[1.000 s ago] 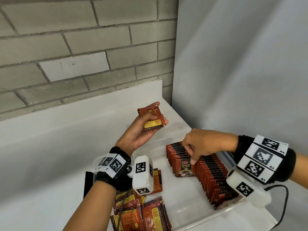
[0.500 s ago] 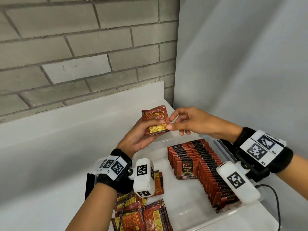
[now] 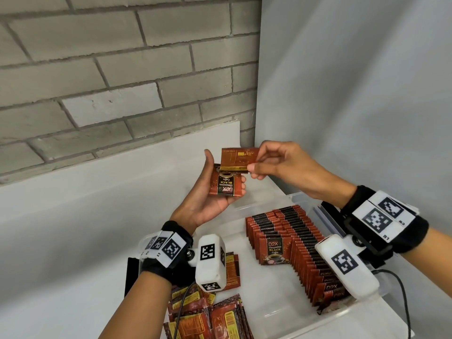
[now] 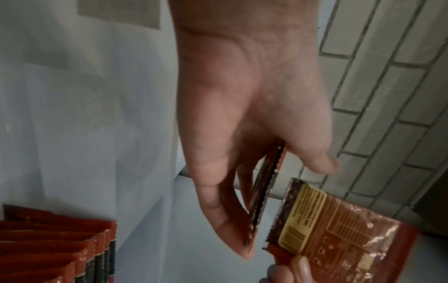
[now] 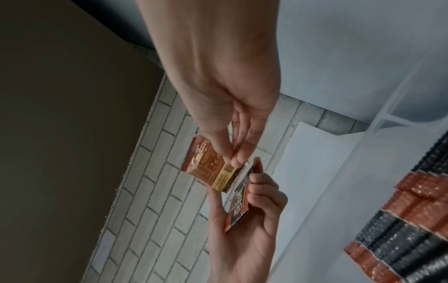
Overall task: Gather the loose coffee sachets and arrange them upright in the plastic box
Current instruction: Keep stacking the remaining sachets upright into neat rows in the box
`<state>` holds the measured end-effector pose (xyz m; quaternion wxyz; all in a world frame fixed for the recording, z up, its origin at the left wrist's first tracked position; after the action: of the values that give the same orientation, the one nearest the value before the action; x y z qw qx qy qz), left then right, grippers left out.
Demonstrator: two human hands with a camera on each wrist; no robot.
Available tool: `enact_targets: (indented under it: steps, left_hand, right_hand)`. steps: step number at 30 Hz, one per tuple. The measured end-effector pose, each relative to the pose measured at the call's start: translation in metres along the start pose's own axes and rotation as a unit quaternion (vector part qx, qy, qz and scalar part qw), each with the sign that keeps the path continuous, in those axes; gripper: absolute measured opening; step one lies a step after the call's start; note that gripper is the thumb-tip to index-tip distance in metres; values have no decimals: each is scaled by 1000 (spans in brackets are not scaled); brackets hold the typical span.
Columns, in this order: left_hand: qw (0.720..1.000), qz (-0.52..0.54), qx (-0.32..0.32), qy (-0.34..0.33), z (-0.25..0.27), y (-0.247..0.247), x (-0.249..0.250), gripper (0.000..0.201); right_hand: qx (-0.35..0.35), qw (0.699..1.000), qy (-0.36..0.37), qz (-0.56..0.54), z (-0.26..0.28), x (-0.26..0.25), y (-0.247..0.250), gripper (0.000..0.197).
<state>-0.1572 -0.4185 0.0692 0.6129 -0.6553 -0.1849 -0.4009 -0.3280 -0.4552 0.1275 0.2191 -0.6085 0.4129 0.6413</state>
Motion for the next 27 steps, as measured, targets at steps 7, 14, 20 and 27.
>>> enact_targets:
  steps: [7,14,20,27]
  left_hand:
    - [1000,-13,5,-3,-1,2,0,25]
    - [999,-46,-8,-2,-1,2,-2,20]
    - [998,-55,-6,-21,-2,3,-3,32]
    - [995,-77,16,-55,-6,7,-3,31]
  right_hand:
    - [-37,998,19,37,0,3,-8,17]
    - [-40,993,1,113,0,5,-4,12]
    - [-15,995,-90,28,3,9,-4,17]
    - [-171,967,-188,19,16,13,-15,42]
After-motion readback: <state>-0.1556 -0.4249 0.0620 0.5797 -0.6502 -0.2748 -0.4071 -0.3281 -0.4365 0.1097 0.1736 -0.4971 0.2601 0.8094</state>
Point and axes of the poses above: each hand's wrist, its own z-axis away from the middle knuckle, its own y-axis out of the back of the hand, x = y × z, the point moved 2 cm from there along -z, towards the middle knuckle, and after that the axes turned 7 degrees about -x, right-handed, at the moved point
